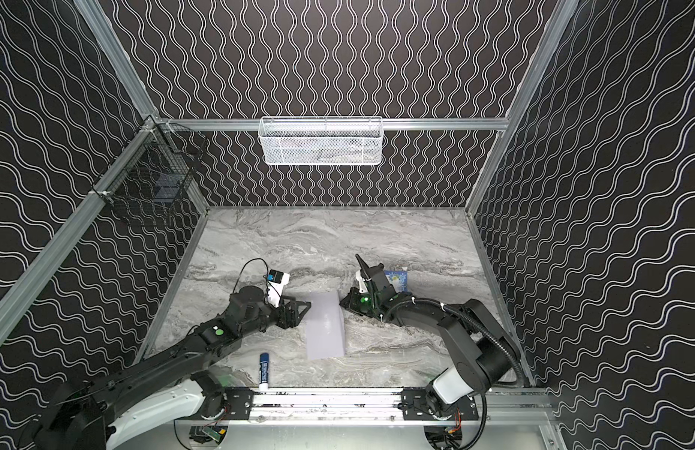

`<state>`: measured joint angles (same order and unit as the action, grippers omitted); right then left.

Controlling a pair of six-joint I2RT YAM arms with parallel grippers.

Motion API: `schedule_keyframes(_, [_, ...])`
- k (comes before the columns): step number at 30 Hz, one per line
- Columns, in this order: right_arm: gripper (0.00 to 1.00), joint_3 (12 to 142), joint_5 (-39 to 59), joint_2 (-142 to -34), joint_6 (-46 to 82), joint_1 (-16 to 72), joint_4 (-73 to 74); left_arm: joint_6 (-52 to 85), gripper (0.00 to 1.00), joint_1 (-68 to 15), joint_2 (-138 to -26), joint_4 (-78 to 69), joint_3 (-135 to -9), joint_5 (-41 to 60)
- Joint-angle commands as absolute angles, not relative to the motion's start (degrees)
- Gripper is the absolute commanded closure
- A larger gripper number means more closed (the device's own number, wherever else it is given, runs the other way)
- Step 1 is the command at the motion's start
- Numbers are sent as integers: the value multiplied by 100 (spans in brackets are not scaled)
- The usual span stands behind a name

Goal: Place the letter into the envelope and seal it
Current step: 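Move the left gripper to pinch the envelope beside the right gripper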

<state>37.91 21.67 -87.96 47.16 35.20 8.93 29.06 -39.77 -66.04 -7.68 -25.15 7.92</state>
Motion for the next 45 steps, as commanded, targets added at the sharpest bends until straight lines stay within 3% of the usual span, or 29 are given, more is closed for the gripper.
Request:
schedule_keyframes(1, [73,3705,2168,-8686,4852,3535,1136,3076,28,-3973,-6808,-1290,-2452,970])
schedule_keyframes(7, [53,3854,2080,-8031,3978,3537,305,3146,35,-3980,-7155,-1304,-2454,1215])
schedule_keyframes(14, [56,3922,1702,-7258,3084,3896,-356,3378,47,-4008,-7883,-1835,-2427,1618])
schedule_keyframes(17, [59,4020,1604,-7403,2980,4306,-316,3388,54,-4017,-8278,-1937,-2582,1756])
schedule_keyframes(25, [67,3866,1486,-8083,2959,4637,-61,3283,62,-4121,-8915,-1915,-2878,1801])
schedule_keyframes(45, [74,2182,1947,-8015,3675,3803,811,3197,65,-4096,-9924,-2194,-2482,1855])
